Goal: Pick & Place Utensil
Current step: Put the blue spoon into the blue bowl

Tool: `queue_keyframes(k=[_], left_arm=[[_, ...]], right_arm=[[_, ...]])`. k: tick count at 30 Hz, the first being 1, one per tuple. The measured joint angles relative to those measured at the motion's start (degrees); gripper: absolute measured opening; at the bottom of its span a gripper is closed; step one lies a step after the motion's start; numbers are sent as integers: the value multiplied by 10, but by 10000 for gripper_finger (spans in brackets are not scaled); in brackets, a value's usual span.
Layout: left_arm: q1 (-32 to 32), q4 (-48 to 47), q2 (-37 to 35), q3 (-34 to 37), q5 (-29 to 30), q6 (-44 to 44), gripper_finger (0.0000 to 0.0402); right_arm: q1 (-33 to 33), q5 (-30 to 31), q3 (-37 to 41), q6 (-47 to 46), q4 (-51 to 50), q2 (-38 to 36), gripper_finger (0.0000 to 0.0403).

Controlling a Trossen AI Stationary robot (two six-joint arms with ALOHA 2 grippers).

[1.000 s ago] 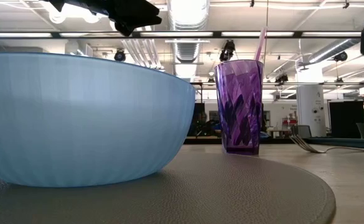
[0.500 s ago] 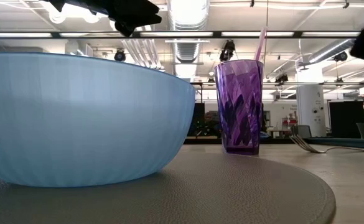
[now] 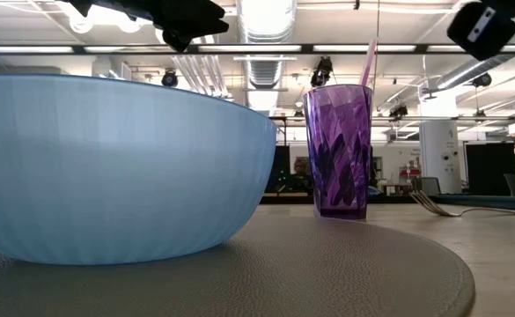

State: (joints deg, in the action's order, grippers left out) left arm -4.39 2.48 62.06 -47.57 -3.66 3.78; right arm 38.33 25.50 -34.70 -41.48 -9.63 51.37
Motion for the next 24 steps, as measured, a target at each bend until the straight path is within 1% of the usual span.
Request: queue_keyframes(k=[4, 8, 13, 18, 21, 24], left_arm=[[0, 0, 1, 0, -5, -9, 165], [1, 0, 3, 0, -31, -12, 165], [5, 0, 4, 13, -33, -15, 165], [10, 26, 4, 35, -33, -29, 165], [17, 68, 4, 50, -34, -32, 165], [24, 130, 4, 74, -37, -36, 165]], right_arm=[[0, 76, 2, 27, 39, 2, 8], [0, 144, 2, 52, 62, 2, 8], [0, 161, 3, 104, 106, 2, 8], [0, 168, 3, 169, 165, 2, 8], [0, 173, 3, 218, 210, 2, 8], [0, 198, 3, 278, 253, 1, 8]])
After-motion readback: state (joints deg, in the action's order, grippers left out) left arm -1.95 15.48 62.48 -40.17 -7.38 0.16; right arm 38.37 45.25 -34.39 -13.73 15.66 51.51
